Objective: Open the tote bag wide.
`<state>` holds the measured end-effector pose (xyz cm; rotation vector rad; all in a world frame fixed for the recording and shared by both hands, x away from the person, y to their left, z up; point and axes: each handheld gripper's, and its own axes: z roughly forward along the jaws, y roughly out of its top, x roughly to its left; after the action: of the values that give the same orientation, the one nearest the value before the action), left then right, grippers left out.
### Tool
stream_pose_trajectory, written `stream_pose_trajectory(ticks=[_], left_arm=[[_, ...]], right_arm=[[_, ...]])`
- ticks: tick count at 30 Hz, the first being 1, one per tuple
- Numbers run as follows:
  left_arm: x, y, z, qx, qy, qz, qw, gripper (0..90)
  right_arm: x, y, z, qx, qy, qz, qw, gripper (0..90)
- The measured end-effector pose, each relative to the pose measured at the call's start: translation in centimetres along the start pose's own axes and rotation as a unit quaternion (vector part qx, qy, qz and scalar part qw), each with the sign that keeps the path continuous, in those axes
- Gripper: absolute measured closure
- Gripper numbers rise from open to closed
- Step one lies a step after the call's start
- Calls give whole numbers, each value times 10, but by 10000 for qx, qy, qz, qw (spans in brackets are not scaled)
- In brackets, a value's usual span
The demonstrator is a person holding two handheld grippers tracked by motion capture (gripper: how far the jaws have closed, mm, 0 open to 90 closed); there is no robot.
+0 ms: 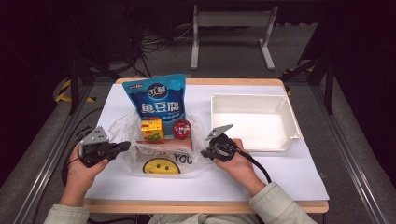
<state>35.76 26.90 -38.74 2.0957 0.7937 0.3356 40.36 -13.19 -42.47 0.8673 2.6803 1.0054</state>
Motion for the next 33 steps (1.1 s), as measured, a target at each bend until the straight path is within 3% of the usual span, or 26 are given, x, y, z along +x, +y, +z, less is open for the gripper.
stream_pose_trajectory(ticks=[7,14,21,24,27,33], left_arm=[[-10,-16,-7,160,2,-82,9998,891],[-7,-31,-4,436,-114,-257,9987,893],[2,-42,17,1028,-72,-368,9940,894],[5,-45,21,1110,-33,-408,9930,894],[11,-49,26,1244,183,-452,9910,894],[18,-51,26,1122,232,-557,9919,893]], right_arm=[[-1,0,2,15,-36,12,10000,856],[-1,0,2,14,-38,17,10000,861],[-2,-1,2,45,-65,15,10000,872],[-3,-1,2,65,-74,28,9999,874],[-4,-2,1,93,-110,38,9999,875],[-6,-4,3,140,-160,38,9998,875]])
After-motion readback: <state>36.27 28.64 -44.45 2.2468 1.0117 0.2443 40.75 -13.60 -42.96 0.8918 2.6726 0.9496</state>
